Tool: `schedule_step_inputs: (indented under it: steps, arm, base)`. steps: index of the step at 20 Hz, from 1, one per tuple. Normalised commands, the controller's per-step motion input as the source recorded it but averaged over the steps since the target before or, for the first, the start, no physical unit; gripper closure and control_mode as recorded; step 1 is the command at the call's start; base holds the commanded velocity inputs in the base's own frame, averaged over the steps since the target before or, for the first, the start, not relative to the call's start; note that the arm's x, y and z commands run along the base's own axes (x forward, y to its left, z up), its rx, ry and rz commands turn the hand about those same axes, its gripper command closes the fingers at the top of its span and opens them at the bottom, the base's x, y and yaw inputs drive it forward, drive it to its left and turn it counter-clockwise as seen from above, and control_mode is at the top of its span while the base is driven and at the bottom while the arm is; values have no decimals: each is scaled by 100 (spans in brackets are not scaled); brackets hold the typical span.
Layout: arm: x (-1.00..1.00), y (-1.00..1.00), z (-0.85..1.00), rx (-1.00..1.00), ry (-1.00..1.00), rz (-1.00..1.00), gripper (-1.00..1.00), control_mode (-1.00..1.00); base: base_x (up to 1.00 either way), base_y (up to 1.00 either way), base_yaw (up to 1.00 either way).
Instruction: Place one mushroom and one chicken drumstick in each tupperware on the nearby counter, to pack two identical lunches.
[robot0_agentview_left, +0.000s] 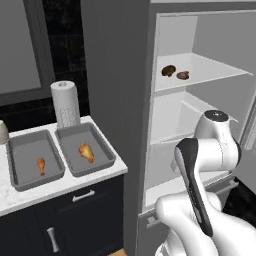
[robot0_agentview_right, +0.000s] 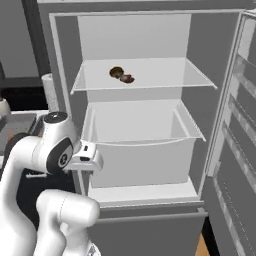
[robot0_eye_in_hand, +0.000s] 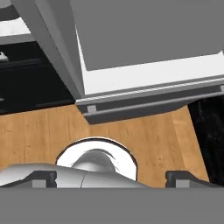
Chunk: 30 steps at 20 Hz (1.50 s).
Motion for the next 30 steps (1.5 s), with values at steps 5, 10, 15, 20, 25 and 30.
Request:
schedule_step_inputs:
  steps: [5,10,15,20,25,30]
  arm:
    - [0,0,0,0,0,0,-100,100]
    - [12,-7,0,3,0,3,-100,-100]
    - [27,-8,59,11,-9,3,-100,-100]
    - [26,-3,95,10,-16,0,-100,-100]
    - [22,0,83,7,-10,0,-100,-100]
    - [21,0,62,2,-18,0,-100,-100]
  base:
    - [57,-39,2]
    - [58,-24,11]
    - [0,0,0]
    - [0,0,0]
    - [0,0,0]
    - [0,0,0]
